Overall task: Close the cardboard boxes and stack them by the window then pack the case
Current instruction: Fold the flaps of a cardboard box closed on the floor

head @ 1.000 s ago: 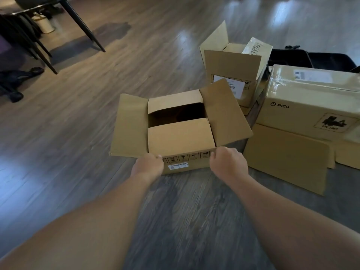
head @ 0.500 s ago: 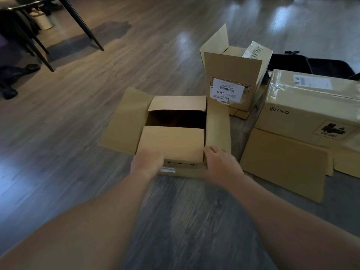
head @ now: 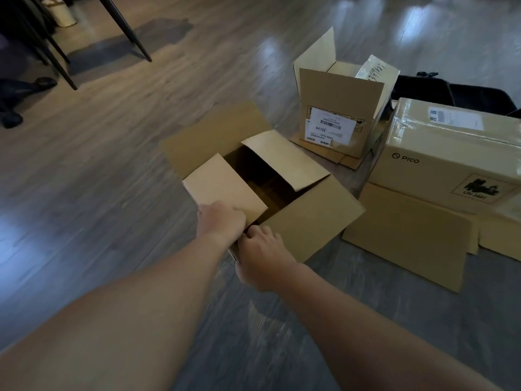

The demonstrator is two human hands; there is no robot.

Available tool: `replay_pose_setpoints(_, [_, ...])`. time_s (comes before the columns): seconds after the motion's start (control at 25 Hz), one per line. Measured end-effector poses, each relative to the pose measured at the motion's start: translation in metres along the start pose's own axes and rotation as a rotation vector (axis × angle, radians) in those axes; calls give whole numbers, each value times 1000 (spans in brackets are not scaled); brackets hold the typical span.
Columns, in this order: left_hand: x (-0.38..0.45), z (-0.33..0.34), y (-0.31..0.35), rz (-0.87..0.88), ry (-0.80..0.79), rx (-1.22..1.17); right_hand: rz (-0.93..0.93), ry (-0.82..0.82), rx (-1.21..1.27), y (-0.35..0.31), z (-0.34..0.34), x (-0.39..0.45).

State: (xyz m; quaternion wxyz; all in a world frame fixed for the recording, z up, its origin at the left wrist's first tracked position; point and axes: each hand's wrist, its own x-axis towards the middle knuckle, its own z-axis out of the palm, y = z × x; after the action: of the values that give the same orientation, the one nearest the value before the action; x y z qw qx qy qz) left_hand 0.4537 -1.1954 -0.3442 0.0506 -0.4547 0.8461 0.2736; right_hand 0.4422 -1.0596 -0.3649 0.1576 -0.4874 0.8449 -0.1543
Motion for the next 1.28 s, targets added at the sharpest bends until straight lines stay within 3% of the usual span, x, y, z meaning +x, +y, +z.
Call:
replay_pose_setpoints(0.44, [-19, 19, 3, 552, -38, 280, 211, 18, -170, 86, -34, 10])
replay_pose_setpoints(0.6, [-16, 14, 0, 597, 34, 343, 143, 130, -263, 76, -33, 0])
replay_pose_setpoints(0.88, [-22, 1, -18, 696, 89, 598, 14, 93, -167, 42, -17, -2])
replay_pose_setpoints(1.08, [-21, -5, -13, 758, 236, 733, 70, 213, -292, 49, -23, -3])
replay_pose_setpoints(1.28, [-21, -26, -3, 689, 431, 808, 221, 337, -274, 69, -52, 0])
